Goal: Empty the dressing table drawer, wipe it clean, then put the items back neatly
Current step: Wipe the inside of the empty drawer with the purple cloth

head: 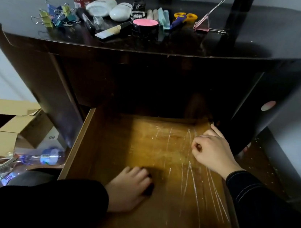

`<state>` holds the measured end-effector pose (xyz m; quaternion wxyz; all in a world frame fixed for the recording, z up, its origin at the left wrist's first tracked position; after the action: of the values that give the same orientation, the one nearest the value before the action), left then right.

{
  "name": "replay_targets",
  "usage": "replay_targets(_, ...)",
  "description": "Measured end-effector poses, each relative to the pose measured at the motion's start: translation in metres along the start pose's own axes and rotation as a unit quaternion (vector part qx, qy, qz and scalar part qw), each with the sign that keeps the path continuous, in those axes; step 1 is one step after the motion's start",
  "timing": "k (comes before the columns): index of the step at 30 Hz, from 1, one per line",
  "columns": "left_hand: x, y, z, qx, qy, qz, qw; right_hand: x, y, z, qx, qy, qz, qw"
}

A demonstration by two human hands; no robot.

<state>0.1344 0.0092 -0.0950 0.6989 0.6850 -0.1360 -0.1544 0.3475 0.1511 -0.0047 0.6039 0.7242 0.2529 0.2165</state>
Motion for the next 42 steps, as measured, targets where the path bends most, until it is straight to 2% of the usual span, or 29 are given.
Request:
replay_targets(2, 0.011, -0.003, 0.013, -0.020, -0.103, -0.022, 0.994, 0.001, -0.001, 0.000, 0.009, -0.005, -0.001, 1.000)
replay_targets(4, -0.006, 0.000, -0.008, -0.046, -0.100, -0.014, 0.994, 0.002, -0.001, 0.000, 0.012, -0.008, -0.005, 1.000)
replay_targets(6, -0.034, 0.005, -0.041, -0.052, 0.014, 0.015, 0.998, 0.003, -0.002, 0.000, 0.010, -0.011, -0.003, 1.000)
replay_targets(8, -0.054, 0.010, -0.065, -0.011, 0.138, 0.025, 0.990, 0.003, -0.001, 0.000, 0.008, -0.010, 0.002, 1.000)
replay_targets(9, -0.055, 0.010, -0.070, 0.004, 0.179, 0.019, 0.984, 0.003, 0.000, 0.000, 0.009, -0.009, 0.005, 1.000)
replay_targets(11, -0.046, 0.010, -0.071, 0.019, 0.198, -0.008, 0.980, 0.002, 0.000, 0.000, 0.006, -0.007, 0.007, 1.000)
replay_targets(15, -0.021, 0.006, -0.047, -0.024, 0.125, -0.002, 0.992, 0.001, -0.001, -0.002, 0.006, -0.006, 0.017, 1.000)
replay_targets(19, 0.015, -0.004, -0.012, -0.045, -0.078, -0.015, 0.996, 0.001, -0.002, -0.001, 0.007, -0.006, 0.023, 1.000)
replay_targets(21, 0.002, -0.001, -0.026, -0.054, -0.100, -0.004, 0.994, 0.002, -0.002, 0.000, 0.004, -0.007, 0.025, 1.000)
replay_targets(22, -0.010, 0.002, -0.038, -0.054, -0.068, 0.004, 0.996, 0.002, -0.001, 0.000, 0.002, -0.007, 0.027, 1.000)
replay_targets(25, -0.048, 0.013, -0.070, -0.014, 0.114, 0.042, 0.993, 0.001, 0.001, -0.001, -0.004, -0.010, 0.028, 1.000)
replay_targets(27, -0.047, 0.014, -0.075, 0.006, 0.166, 0.018, 0.986, 0.000, 0.001, -0.001, -0.009, -0.010, 0.029, 0.999)
replay_targets(30, -0.018, 0.012, -0.058, 0.000, 0.104, 0.008, 0.995, 0.000, 0.001, 0.000, -0.008, -0.009, 0.032, 0.999)
replay_targets(33, 0.012, 0.010, -0.023, 0.034, -0.059, -0.006, 0.998, 0.000, -0.002, -0.001, -0.008, -0.008, 0.036, 0.999)
replay_targets(35, 0.009, 0.006, -0.022, 0.020, -0.107, -0.010, 0.994, 0.002, -0.002, -0.001, -0.007, -0.010, 0.035, 0.999)
replay_targets(37, -0.013, 0.007, -0.048, 0.012, -0.058, -0.005, 0.998, 0.003, -0.002, -0.001, -0.001, -0.012, 0.033, 0.999)
replay_targets(40, -0.061, 0.016, -0.101, 0.011, 0.139, 0.040, 0.989, 0.003, -0.001, -0.001, 0.002, -0.019, 0.022, 1.000)
replay_targets(42, -0.076, 0.016, -0.118, 0.015, 0.228, 0.083, 0.970, 0.003, 0.000, 0.000, 0.000, -0.021, 0.019, 1.000)
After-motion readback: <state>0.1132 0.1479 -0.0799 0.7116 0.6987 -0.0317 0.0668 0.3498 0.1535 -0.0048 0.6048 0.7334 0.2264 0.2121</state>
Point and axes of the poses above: each hand's wrist, its own z-axis away from the middle knuckle, its own y-axis out of the back of the hand, x = y × z, the point moved 6 cm from there along -z, towards the middle knuckle, and after that the axes turned 10 degrees about y, right-handed, at the moved point
